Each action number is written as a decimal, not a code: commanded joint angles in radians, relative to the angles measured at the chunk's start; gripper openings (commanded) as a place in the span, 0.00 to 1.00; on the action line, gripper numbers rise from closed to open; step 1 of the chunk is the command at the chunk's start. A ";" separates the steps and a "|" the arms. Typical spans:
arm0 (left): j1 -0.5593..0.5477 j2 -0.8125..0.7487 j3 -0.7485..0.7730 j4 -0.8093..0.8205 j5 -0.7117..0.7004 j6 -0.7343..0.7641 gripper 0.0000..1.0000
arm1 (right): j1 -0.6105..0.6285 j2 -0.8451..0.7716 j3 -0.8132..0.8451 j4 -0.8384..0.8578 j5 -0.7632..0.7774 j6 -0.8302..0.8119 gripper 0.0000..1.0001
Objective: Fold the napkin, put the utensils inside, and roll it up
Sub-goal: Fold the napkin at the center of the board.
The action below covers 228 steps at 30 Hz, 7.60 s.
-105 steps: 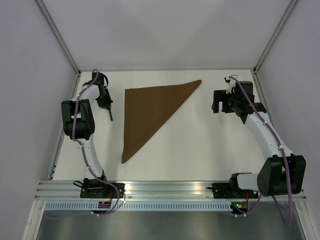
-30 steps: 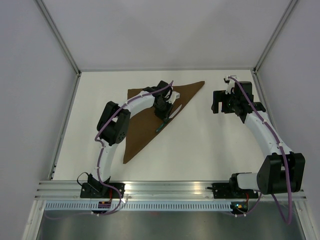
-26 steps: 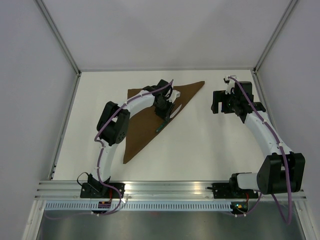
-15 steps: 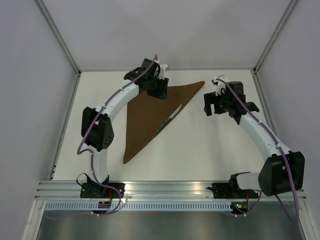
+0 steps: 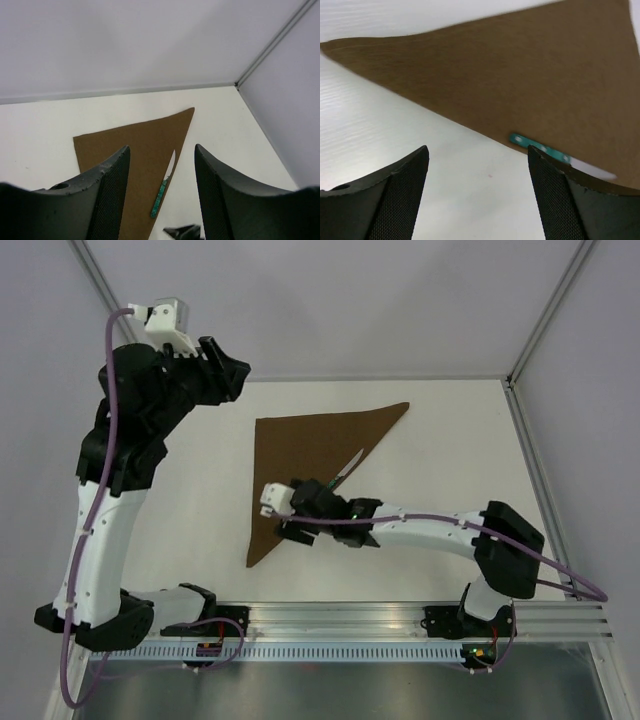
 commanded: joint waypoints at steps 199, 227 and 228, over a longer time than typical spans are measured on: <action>0.007 0.287 -0.552 0.350 0.283 -0.106 0.55 | -0.482 0.400 0.233 0.060 0.144 0.074 0.00; -0.047 0.571 -0.625 0.499 0.375 -0.142 0.55 | -0.607 0.452 0.519 -0.160 0.049 0.186 0.61; -0.051 0.586 -0.618 0.499 0.378 -0.145 0.55 | -0.640 0.457 0.538 -0.176 0.035 0.197 0.61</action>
